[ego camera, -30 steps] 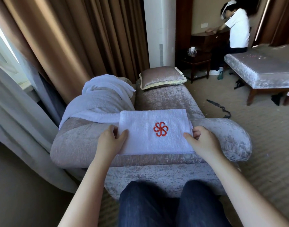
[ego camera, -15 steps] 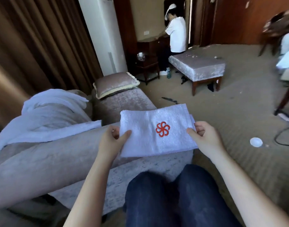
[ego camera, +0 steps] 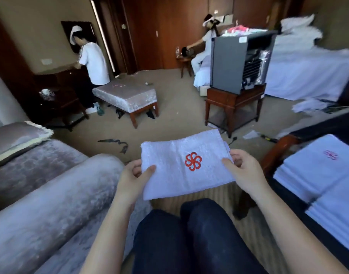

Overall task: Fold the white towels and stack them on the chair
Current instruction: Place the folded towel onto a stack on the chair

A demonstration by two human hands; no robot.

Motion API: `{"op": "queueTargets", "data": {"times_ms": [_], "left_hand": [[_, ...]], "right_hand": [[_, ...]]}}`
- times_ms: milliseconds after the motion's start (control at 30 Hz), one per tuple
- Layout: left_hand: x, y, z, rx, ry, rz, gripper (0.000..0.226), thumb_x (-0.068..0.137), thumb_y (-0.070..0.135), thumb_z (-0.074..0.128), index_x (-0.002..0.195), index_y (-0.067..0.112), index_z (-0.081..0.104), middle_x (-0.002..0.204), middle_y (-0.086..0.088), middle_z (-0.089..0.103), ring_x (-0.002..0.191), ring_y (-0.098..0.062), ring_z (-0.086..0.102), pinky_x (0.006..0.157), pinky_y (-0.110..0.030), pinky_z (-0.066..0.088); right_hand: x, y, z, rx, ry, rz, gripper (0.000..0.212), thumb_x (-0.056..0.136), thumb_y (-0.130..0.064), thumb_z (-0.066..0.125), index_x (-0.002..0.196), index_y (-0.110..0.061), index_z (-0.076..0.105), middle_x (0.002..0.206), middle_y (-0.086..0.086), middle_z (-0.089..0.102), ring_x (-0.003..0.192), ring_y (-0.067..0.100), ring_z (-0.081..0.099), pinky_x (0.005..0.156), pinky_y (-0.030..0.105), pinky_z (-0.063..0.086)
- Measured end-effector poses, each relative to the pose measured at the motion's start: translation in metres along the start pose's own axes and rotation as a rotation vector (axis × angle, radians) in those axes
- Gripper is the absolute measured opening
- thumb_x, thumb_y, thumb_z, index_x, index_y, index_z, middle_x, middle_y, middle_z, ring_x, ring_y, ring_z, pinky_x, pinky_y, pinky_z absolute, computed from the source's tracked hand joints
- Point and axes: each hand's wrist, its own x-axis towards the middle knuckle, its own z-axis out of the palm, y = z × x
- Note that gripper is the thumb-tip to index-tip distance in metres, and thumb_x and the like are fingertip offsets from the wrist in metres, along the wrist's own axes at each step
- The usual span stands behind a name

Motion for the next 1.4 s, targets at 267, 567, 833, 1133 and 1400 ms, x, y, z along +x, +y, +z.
{"op": "queueTargets", "data": {"times_ms": [267,567,833,1133,1400], "left_hand": [[0.004,0.022,0.13,-0.059,-0.34,0.006,0.029,0.086,0.025,0.072,0.112,0.023,0.059,0.098,0.006,0.074,0.092,-0.012,0.069,0.072,-0.028,0.052],[-0.014,0.029,0.25,-0.036,-0.621,-0.034,0.02,0.088,0.018,0.069,0.105,0.016,0.058,0.1,-0.001,0.071,0.092,-0.013,0.067,0.068,-0.02,0.047],[-0.021,0.007,0.344,-0.005,-0.795,-0.123,0.02,0.089,0.009,0.066,0.107,0.01,0.057,0.101,-0.001,0.072,0.079,-0.001,0.067,0.06,-0.011,0.049],[0.014,0.005,0.431,-0.172,-0.792,-0.305,0.06,0.074,0.003,0.08,0.114,0.032,0.047,0.103,0.01,0.074,0.097,-0.011,0.069,0.087,-0.037,0.055],[0.069,0.001,0.504,-0.139,-0.706,-0.265,0.073,0.076,0.003,0.078,0.127,0.036,0.037,0.108,0.004,0.068,0.098,-0.011,0.065,0.077,-0.027,0.052]], "right_hand": [[-0.04,0.036,-0.122,-0.136,0.342,0.117,0.015,0.091,-0.024,0.061,0.105,-0.027,0.059,0.091,-0.013,0.061,0.081,0.013,0.06,0.064,0.018,0.042],[-0.076,0.062,-0.223,-0.148,0.494,0.25,0.016,0.094,-0.025,0.059,0.108,-0.029,0.055,0.094,-0.014,0.058,0.08,0.015,0.061,0.06,0.021,0.044],[-0.095,0.112,-0.275,-0.084,0.526,0.404,0.028,0.089,-0.019,0.065,0.114,-0.031,0.058,0.101,-0.01,0.062,0.089,0.011,0.064,0.07,0.02,0.048],[0.009,0.152,-0.352,-0.006,0.641,0.329,0.031,0.085,-0.014,0.071,0.112,-0.026,0.062,0.103,-0.006,0.066,0.082,0.011,0.062,0.072,0.019,0.05],[0.151,0.204,-0.383,-0.092,0.557,0.212,0.018,0.088,-0.011,0.067,0.106,-0.015,0.066,0.102,-0.008,0.066,0.09,0.005,0.062,0.074,0.009,0.046]]}}
